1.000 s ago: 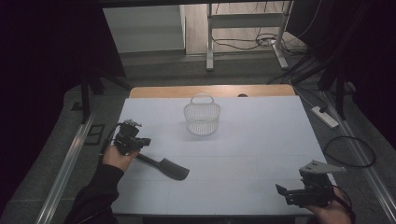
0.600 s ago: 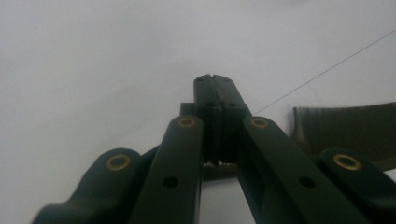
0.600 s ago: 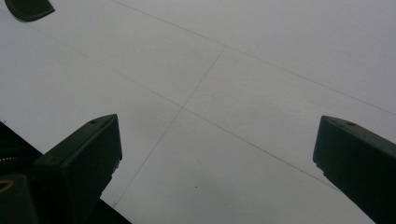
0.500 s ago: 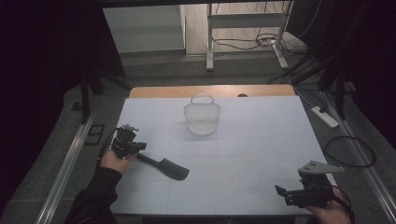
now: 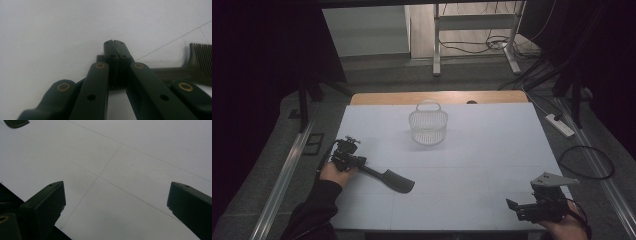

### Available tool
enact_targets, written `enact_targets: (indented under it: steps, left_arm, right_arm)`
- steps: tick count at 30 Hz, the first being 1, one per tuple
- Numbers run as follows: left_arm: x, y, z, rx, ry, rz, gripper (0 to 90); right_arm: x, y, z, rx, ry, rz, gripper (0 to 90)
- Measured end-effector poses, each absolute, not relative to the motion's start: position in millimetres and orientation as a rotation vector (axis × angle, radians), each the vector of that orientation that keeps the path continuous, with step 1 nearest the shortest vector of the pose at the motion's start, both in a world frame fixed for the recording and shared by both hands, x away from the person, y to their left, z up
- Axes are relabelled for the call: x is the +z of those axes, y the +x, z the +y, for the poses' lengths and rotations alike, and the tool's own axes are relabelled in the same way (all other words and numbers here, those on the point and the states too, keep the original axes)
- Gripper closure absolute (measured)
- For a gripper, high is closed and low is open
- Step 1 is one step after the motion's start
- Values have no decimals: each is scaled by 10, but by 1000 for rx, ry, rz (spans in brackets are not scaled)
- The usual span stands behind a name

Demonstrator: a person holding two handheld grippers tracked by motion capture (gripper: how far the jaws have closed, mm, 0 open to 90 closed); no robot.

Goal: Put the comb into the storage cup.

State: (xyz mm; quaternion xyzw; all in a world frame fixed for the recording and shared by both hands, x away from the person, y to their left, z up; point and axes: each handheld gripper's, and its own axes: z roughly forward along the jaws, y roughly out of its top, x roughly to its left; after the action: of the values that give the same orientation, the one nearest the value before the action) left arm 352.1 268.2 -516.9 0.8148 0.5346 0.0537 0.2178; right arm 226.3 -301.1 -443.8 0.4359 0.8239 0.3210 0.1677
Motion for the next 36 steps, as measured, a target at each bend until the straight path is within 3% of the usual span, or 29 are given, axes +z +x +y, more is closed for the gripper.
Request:
enact_targets:
  steps: [36]
  left_arm:
    - [-5148, 3051, 2668, 38, 2380, 1439, 889]
  right_arm:
    - [-4436, 2264, -3002, 910, 1232, 2348, 25]
